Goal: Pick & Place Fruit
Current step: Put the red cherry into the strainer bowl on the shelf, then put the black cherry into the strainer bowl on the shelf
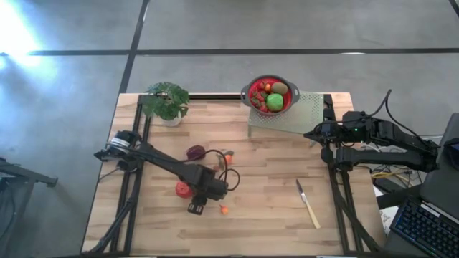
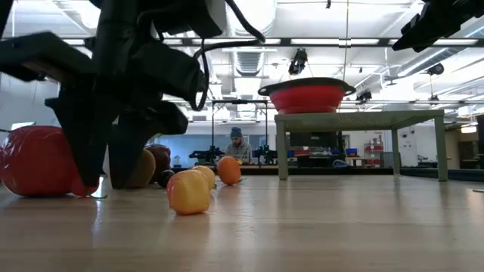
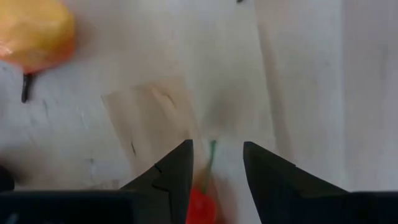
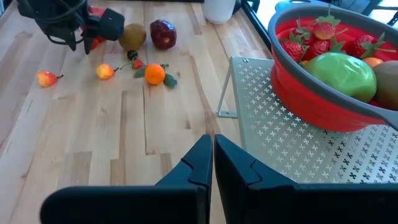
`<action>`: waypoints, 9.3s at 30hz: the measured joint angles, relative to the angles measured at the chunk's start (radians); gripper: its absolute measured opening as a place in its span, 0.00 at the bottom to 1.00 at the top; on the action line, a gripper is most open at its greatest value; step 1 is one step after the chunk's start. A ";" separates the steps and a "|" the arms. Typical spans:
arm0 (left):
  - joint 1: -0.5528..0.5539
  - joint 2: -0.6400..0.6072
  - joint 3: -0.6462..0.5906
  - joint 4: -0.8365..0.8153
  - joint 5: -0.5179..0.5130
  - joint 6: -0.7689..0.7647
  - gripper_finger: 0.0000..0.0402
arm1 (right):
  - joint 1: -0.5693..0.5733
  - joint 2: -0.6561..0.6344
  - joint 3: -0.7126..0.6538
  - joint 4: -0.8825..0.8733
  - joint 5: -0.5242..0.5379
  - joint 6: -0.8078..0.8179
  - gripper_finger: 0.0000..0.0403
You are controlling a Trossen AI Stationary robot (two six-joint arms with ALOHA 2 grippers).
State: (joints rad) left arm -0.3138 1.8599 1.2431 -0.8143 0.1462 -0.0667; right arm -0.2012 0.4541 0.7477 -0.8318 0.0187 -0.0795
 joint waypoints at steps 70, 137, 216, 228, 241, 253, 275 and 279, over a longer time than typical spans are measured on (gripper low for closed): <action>0.118 0.004 0.212 0.085 -0.150 0.182 0.00 | 0.000 0.000 0.000 0.000 0.000 0.000 0.03; 0.637 0.011 0.307 1.085 -0.172 0.460 0.01 | 0.000 0.000 0.000 0.000 0.000 0.000 0.03; 0.417 -0.195 0.307 -0.087 -0.193 0.290 0.23 | 0.000 0.000 0.000 0.000 0.000 0.000 0.03; 0.382 -0.195 0.304 -0.207 -0.194 0.004 0.23 | 0.000 0.000 0.000 0.000 0.000 0.000 0.03; 0.374 -0.195 0.113 -0.178 -0.178 -0.026 0.22 | 0.000 0.000 0.000 0.000 0.000 0.000 0.03; 0.374 -0.194 -0.099 0.029 -0.139 -0.020 0.19 | 0.000 0.000 0.000 0.000 0.000 0.000 0.03; 0.345 -0.194 -0.176 0.177 0.027 -0.045 0.19 | 0.000 0.000 0.000 0.000 0.000 0.000 0.03; 0.335 -0.193 -0.190 0.194 0.027 -0.046 0.20 | 0.000 0.000 0.000 0.000 0.000 0.000 0.03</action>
State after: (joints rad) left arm 0.0210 1.6672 1.0535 -0.6203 0.1731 -0.1124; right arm -0.2012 0.4540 0.7479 -0.8318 0.0185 -0.0795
